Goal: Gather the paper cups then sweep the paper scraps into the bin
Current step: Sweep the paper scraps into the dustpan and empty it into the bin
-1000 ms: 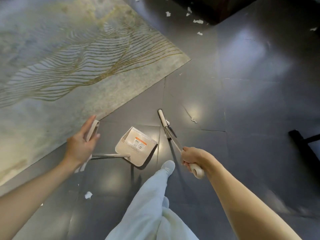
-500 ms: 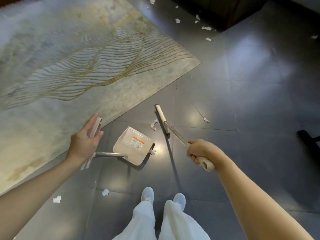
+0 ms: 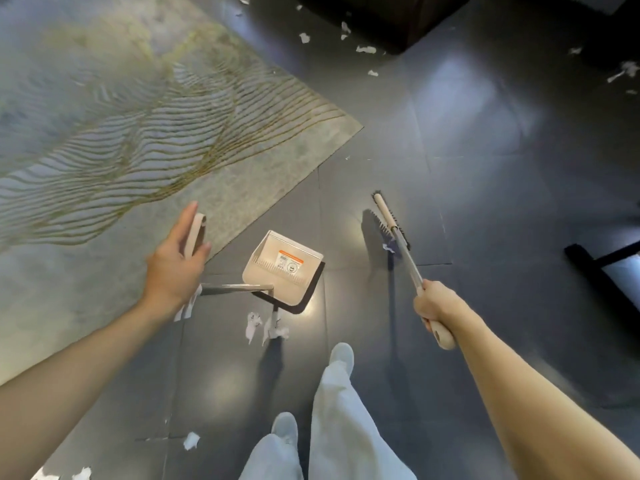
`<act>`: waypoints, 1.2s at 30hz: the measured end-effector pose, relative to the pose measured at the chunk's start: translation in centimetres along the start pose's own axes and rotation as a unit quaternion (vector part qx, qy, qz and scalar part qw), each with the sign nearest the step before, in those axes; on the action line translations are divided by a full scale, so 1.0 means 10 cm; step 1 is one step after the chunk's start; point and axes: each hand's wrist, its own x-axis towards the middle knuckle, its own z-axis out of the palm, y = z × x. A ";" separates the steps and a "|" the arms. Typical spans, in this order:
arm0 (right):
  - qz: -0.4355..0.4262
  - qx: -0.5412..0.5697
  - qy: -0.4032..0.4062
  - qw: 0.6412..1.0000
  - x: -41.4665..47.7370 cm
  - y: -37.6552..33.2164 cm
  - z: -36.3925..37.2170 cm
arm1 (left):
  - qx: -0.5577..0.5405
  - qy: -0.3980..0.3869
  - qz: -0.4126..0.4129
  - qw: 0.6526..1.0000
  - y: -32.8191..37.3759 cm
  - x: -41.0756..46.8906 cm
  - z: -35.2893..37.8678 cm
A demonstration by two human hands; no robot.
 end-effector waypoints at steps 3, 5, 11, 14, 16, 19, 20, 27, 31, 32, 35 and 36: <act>0.018 0.019 -0.046 0.999 0.31 -0.15 -0.15 | 0.016 -0.001 -0.007 1.000 0.09 0.26 0.17; 0.009 0.039 -0.085 0.996 0.42 -0.35 -0.23 | 0.017 0.005 -0.012 1.000 0.14 0.42 0.23; 0.003 0.132 -0.157 0.979 0.52 -0.90 -0.54 | 0.019 0.002 -0.033 0.999 0.24 0.90 0.31; -0.001 0.132 -0.163 0.978 0.62 -1.10 -0.85 | 0.025 -0.027 -0.019 0.999 0.29 1.20 0.38; -0.009 0.127 -0.157 0.979 0.72 -1.24 -1.05 | 0.037 -0.044 0.005 0.998 0.36 1.41 0.46; -0.005 0.165 -0.138 0.977 0.91 -1.42 -1.30 | 0.051 -0.046 0.016 0.998 0.47 1.66 0.60; -0.007 0.169 -0.133 0.977 0.99 -1.49 -1.41 | 0.047 -0.040 0.016 0.998 0.53 1.75 0.65; -0.033 0.099 -0.053 0.993 2.18 -2.09 -2.22 | 0.072 -0.014 -0.009 0.997 0.93 2.55 1.16; -0.053 0.072 -0.038 0.995 2.96 -2.46 -2.63 | 0.081 0.001 -0.035 0.996 1.08 2.91 1.48; -0.059 0.069 -0.039 0.995 3.14 -2.54 -2.69 | 0.083 -0.004 -0.037 0.996 1.09 2.98 1.54; -0.061 0.047 -0.067 0.995 3.57 -2.73 -2.74 | 0.085 -0.014 -0.047 0.995 1.06 3.09 1.64; -0.056 0.046 -0.082 0.994 3.66 -2.75 -2.72 | 0.083 -0.013 -0.052 0.995 1.05 3.10 1.65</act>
